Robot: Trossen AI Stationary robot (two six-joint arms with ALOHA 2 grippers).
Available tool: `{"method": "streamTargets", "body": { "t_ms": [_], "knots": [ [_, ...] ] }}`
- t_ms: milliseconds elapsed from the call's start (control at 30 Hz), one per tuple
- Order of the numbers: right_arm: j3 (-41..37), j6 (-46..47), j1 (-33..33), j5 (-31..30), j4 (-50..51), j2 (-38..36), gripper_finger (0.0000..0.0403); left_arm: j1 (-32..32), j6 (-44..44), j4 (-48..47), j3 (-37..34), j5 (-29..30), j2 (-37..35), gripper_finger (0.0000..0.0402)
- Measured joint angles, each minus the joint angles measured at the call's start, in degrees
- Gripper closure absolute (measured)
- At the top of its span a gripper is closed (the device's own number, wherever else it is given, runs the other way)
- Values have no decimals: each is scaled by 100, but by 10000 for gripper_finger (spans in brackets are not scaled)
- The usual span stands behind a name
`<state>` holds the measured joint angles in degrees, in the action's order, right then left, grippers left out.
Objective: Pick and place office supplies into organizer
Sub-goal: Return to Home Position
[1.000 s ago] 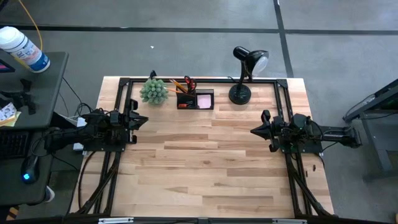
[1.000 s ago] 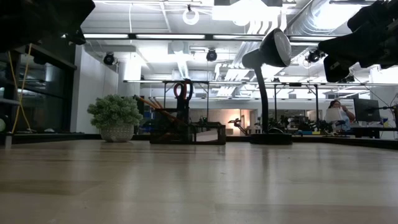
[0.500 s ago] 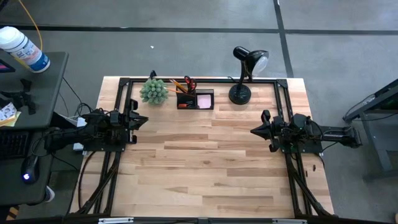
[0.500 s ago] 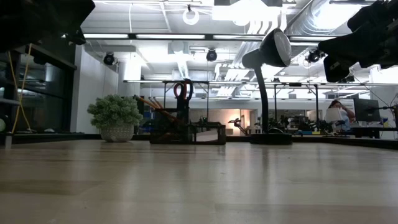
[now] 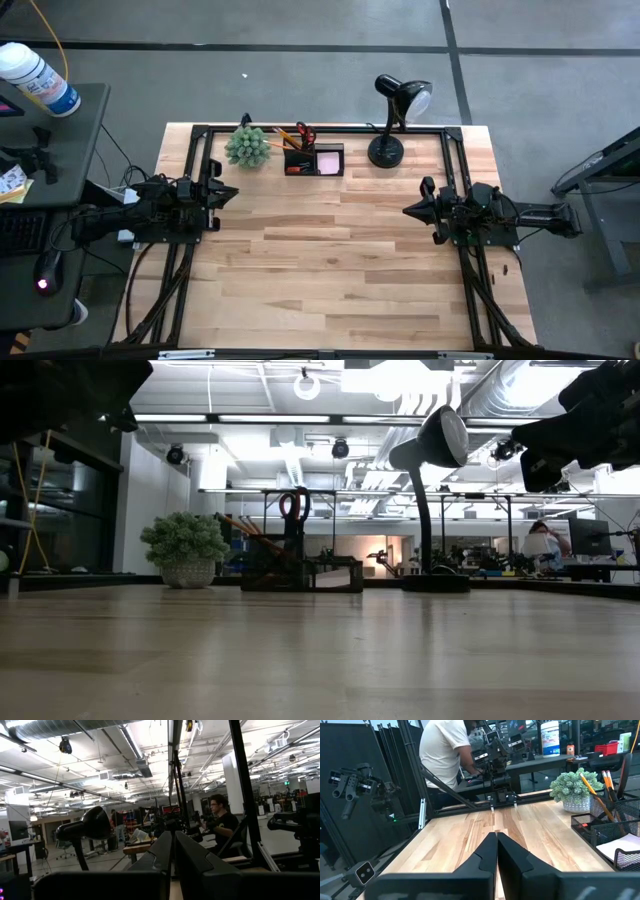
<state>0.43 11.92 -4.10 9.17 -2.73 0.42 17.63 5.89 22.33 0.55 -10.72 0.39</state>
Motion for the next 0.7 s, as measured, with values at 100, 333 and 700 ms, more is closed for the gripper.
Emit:
{"method": "streamTargets", "body": {
  "t_ms": [100,333,700],
  "knots": [
    [2,-2,0,2,-1,0,400,-1,0,0,0,1,2,389],
    [1,0,0,0,-1,-2,398,-2,0,0,-2,2,0,389],
    [0,0,2,0,-1,-1,401,-2,0,0,-1,0,1,389]
  ]
}}
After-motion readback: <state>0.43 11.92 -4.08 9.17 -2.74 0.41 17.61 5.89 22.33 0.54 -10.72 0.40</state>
